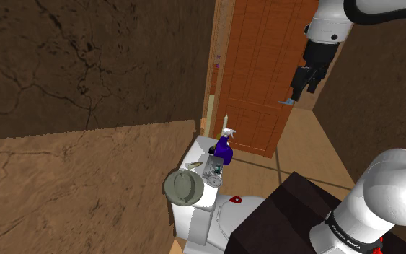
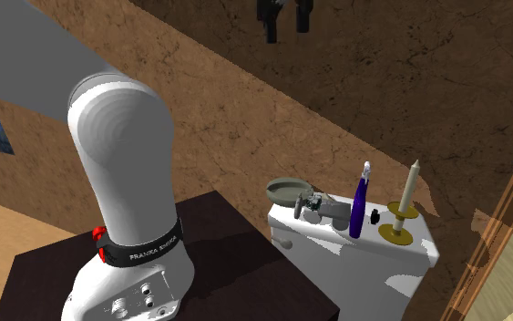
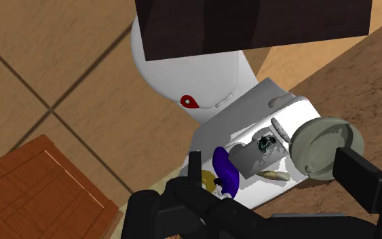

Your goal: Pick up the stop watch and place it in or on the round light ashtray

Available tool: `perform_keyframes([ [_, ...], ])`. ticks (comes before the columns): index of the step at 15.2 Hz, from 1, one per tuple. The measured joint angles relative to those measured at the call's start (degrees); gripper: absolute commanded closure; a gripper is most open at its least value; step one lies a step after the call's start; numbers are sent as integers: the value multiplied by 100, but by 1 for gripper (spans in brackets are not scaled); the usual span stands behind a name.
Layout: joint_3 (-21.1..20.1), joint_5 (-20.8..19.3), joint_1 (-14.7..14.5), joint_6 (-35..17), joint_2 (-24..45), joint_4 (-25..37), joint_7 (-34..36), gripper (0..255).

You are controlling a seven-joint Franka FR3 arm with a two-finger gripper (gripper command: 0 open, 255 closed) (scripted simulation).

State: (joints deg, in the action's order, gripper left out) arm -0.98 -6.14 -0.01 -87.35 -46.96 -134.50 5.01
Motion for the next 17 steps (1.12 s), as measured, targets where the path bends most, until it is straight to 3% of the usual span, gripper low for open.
perform_keyframes([
  [2, 12, -2, -17, -97, 17, -78, -30, 0],
  [6, 92, -19, -137, -836, 253, -541, -243, 0],
  [10, 203, -56, -258, -1730, 556, -1081, -509, 0],
  [17, 340, -85, -479, -3389, 1659, -1550, -948, 0],
])
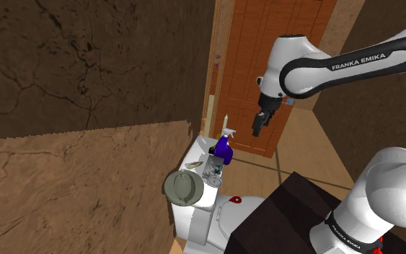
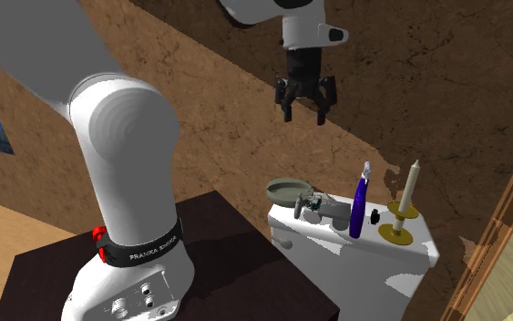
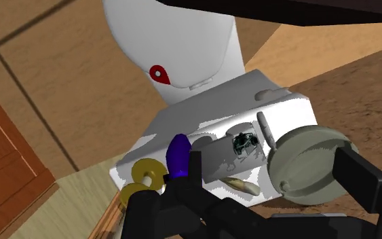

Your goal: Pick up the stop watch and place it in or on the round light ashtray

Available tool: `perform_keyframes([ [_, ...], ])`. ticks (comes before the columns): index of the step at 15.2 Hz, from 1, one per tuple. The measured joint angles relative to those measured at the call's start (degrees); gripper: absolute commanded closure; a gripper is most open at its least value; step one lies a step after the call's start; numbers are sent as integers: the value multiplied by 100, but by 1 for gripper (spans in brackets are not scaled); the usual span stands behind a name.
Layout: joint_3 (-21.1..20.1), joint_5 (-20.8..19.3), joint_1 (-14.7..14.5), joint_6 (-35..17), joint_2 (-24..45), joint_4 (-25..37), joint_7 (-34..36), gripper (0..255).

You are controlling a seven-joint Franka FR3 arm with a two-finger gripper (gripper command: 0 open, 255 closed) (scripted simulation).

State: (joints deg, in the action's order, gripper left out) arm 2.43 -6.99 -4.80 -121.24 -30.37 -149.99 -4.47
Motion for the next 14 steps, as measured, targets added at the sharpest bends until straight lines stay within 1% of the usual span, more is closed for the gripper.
perform_keyframes([
  [3, 28, 9, -107, -669, 487, -149, -174, 0],
  [8, 70, 51, -273, -1784, 1585, -103, -516, 0],
  [14, 12, 178, -462, -2989, 3002, 176, -919, 0],
])
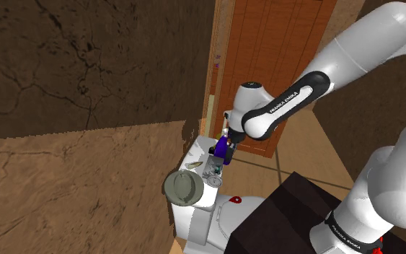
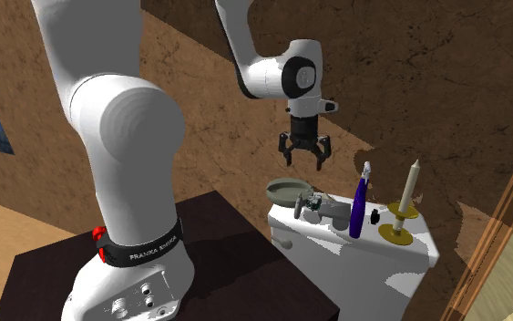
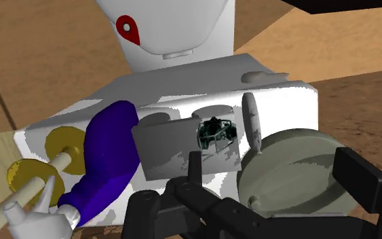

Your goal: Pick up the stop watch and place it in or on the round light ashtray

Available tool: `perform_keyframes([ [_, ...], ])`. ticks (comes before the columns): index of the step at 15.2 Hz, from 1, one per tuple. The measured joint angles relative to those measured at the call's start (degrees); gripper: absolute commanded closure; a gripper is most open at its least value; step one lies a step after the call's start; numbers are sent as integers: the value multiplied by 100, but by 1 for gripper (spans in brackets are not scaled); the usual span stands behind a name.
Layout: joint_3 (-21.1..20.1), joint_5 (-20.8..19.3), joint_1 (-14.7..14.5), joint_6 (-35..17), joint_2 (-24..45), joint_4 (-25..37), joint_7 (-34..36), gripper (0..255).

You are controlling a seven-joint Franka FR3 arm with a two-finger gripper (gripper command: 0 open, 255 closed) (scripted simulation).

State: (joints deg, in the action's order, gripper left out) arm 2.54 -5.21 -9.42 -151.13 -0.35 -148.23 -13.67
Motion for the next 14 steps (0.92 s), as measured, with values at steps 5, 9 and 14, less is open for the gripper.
perform_keyframes([
  [5, -126, 109, -51, -821, 1228, 458, -399, 0],
  [9, -270, 113, -63, -1279, 2126, 935, -639, 0],
  [14, -275, 78, -93, -1621, 2582, 1169, -653, 0],
])
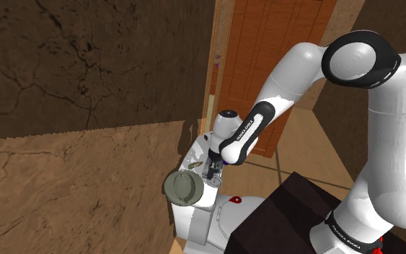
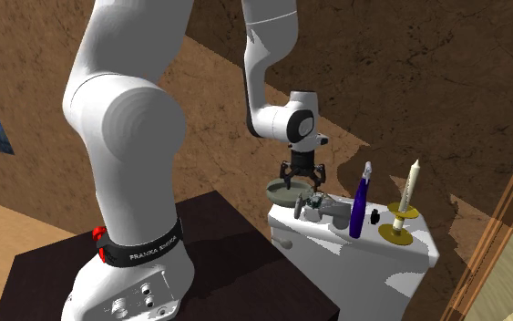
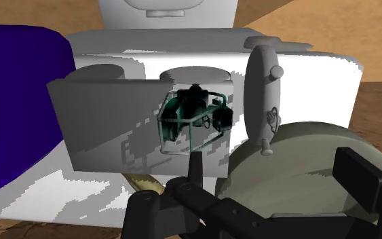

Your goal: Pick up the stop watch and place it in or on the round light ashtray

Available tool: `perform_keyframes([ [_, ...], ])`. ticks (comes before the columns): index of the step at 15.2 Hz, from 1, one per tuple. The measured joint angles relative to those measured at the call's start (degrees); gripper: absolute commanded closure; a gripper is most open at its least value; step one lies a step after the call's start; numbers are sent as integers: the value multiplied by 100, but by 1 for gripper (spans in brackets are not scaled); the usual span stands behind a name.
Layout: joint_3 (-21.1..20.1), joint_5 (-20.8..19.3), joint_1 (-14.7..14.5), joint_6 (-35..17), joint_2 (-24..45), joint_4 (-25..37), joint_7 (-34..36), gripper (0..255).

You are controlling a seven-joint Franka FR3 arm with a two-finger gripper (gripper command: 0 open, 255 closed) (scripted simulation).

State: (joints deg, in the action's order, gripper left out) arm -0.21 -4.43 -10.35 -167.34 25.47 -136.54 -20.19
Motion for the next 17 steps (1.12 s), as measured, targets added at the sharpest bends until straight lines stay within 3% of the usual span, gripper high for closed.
perform_keyframes([
  [9, -12, -46, -57, -240, 47, 112, 36, 0],
  [10, -26, -39, -54, -209, 64, 167, 38, 255],
  [17, -13, -40, -47, -215, 36, 87, 47, 255],
])
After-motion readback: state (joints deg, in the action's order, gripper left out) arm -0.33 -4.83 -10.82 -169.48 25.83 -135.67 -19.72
